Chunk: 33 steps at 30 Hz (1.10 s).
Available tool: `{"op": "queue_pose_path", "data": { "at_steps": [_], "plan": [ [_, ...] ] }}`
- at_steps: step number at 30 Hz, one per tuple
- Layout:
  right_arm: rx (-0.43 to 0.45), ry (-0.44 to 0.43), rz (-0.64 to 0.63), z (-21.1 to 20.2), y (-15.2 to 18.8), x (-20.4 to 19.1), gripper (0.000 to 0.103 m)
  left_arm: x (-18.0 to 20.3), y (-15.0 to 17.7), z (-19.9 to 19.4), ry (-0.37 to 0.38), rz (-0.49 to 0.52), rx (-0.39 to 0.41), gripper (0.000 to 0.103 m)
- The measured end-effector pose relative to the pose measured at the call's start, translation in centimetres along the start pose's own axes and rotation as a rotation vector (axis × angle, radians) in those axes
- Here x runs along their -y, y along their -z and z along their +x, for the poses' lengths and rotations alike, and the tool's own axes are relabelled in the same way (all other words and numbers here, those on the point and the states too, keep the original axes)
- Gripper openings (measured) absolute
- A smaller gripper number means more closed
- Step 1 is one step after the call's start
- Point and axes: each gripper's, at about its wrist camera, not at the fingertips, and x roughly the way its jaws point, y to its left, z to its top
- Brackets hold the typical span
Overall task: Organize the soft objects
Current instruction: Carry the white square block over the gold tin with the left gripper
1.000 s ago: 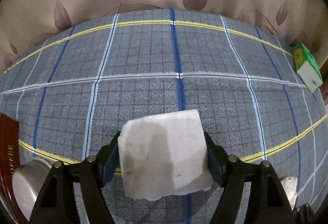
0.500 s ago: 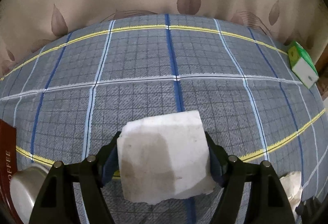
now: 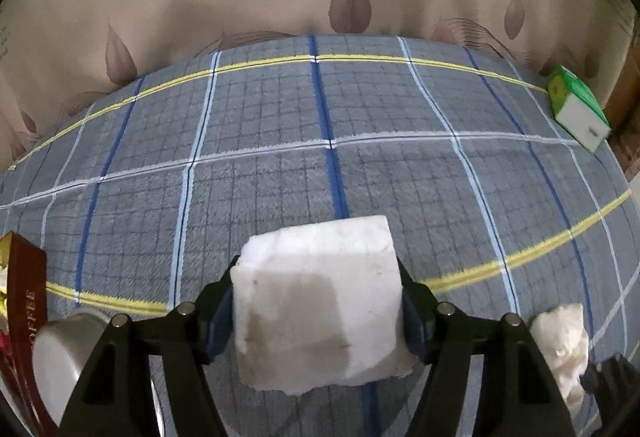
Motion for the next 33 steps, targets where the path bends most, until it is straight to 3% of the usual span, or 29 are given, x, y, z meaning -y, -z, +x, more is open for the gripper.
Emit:
{"op": "queue_pose_path", "data": {
  "at_steps": [2, 7, 19, 28, 33],
  "plan": [
    [0.0, -0.001, 0.001, 0.0, 0.0, 0.0, 0.028, -0.1, 0.4, -0.8, 0.049, -0.002, -0.011, 0.069],
    [0.0, 0.001, -0.001, 0.0, 0.0, 0.0, 0.028, -0.3, 1.6, -2.9, 0.045, 0.031, -0.015, 0.069],
    [0.0, 0.003, -0.003, 0.0, 0.0, 0.0, 0.028, -1.6, 5.9, -9.1, 0.132, 0.065, -0.029, 0.07],
    [0.0, 0.008, -0.007, -0.2, 0.0, 0.3, 0.029, -3.6, 9.7, -13.7, 0.137, 0.102, -0.033, 0.07],
    [0.0, 0.015, -0.011, -0.2, 0.0, 0.3, 0.03, -5.4, 11.7, -15.6, 0.076, 0.133, -0.034, 0.07]
  ]
}}
